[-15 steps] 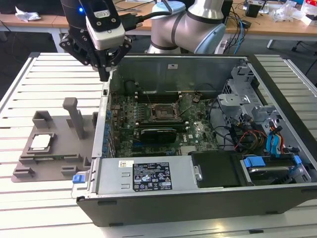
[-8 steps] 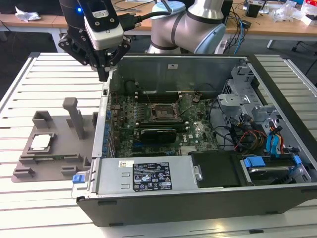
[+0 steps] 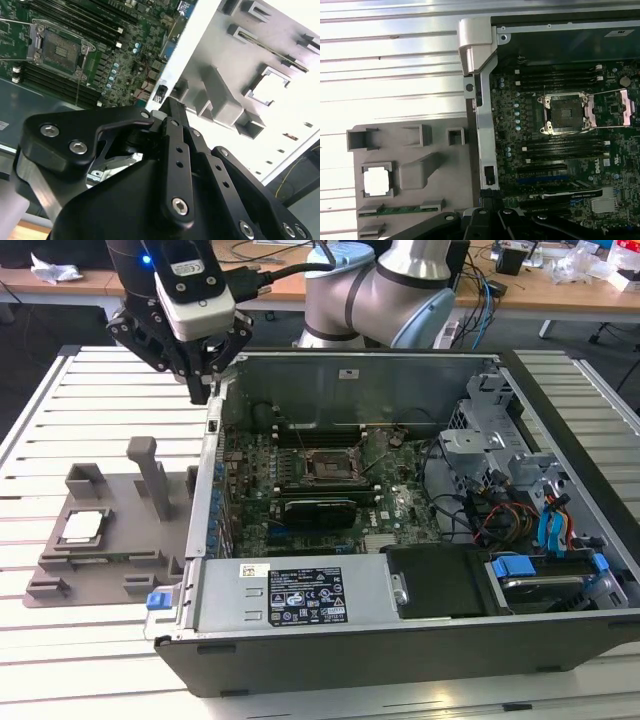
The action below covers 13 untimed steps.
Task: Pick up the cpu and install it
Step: 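Reach for the cpu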
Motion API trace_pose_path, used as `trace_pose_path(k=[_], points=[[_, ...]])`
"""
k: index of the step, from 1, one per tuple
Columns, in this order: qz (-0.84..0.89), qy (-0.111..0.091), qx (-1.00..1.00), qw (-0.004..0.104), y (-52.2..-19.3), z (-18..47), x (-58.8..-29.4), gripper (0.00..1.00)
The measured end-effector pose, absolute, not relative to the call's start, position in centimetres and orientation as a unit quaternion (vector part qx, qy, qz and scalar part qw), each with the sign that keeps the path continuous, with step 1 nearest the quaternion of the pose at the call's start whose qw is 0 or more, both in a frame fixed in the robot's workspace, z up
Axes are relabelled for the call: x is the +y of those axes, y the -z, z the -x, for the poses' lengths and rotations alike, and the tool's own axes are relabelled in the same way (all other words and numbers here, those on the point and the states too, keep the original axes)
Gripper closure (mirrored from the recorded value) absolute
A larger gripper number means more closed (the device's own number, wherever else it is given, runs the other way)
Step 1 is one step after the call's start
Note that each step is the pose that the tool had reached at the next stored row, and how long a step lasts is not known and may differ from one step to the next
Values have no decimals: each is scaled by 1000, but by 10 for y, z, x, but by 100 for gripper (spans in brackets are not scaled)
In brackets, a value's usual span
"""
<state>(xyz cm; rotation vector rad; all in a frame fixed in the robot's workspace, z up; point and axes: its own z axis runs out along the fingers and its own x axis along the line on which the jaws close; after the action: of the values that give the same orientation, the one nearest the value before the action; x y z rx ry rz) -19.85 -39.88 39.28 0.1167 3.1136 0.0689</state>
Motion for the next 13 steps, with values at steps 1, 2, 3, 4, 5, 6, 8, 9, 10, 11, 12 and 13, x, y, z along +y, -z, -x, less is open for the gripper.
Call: trace_pose_path(k=[1, 2, 3, 4, 5, 6, 8, 9, 10, 11, 12, 13], points=[[-37, -22, 999, 13, -393, 201, -399, 89], [-37, -22, 999, 12, -393, 204, -399, 89], [-37, -22, 999, 13, -393, 206, -399, 89], [-37, -22, 999, 12, -393, 208, -399, 89], [-37, -22, 999, 12, -393, 210, -399, 89], [-37, -22, 999, 12, -393, 216, -399, 89], [-37, -22, 999, 12, -393, 223, -399, 89], [-37, -22, 999, 12, -393, 226, -399, 89], [-37, -22, 999, 12, -393, 227, -399, 89], [-37, -22, 999, 12, -393, 229, -399, 89], [-37, -22, 999, 13, -393, 232, -399, 89], [-37, -22, 999, 13, -393, 237, -399, 89]])
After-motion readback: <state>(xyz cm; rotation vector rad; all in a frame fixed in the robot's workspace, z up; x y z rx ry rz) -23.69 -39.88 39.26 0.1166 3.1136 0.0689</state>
